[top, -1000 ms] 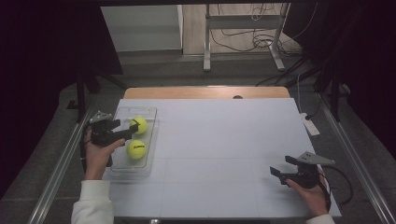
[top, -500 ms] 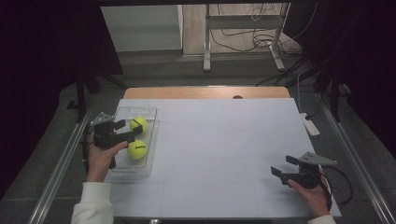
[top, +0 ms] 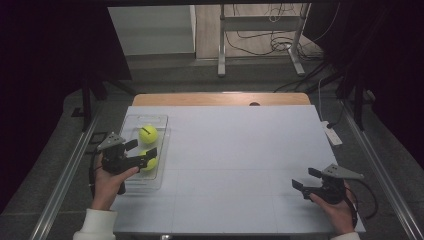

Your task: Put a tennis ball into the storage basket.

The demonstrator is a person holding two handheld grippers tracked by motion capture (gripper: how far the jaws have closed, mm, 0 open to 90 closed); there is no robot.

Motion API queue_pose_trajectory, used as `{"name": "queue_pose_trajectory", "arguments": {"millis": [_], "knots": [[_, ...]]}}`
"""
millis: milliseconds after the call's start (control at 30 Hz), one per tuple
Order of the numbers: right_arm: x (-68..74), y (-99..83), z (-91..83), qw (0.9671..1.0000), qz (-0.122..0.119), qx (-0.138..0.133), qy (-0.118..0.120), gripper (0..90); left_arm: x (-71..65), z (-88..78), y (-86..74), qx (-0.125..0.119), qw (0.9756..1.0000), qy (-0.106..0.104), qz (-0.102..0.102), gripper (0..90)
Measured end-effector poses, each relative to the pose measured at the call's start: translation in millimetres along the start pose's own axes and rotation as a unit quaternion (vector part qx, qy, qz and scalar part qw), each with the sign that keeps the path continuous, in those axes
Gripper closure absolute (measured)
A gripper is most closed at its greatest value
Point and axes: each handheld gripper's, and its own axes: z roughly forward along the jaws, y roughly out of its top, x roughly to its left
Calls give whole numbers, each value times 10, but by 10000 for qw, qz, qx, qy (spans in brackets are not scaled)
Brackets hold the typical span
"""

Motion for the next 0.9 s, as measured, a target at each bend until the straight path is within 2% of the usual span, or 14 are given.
{"name": "queue_pose_trajectory", "arguments": {"millis": [200,367,567,667,700,900], "knots": [[14,0,1,10000,-37,22,-22,140,-94,-55,-105,37,9998,-189,-15,127],[10,1,-7,10000,-34,4,-56,140,-201,-70,-205,129,9994,-311,65,125],[9,-4,-14,10000,-29,36,-72,140,-341,-47,-366,190,9990,-380,100,120],[12,-3,-9,10000,-40,29,-55,140,-396,-8,-451,245,9990,-322,188,119],[17,2,-7,9999,-73,35,-60,139,-429,27,-521,263,9987,-325,281,119],[23,1,-9,9999,-84,41,-59,139,-467,72,-579,248,9979,-379,464,123]]}}
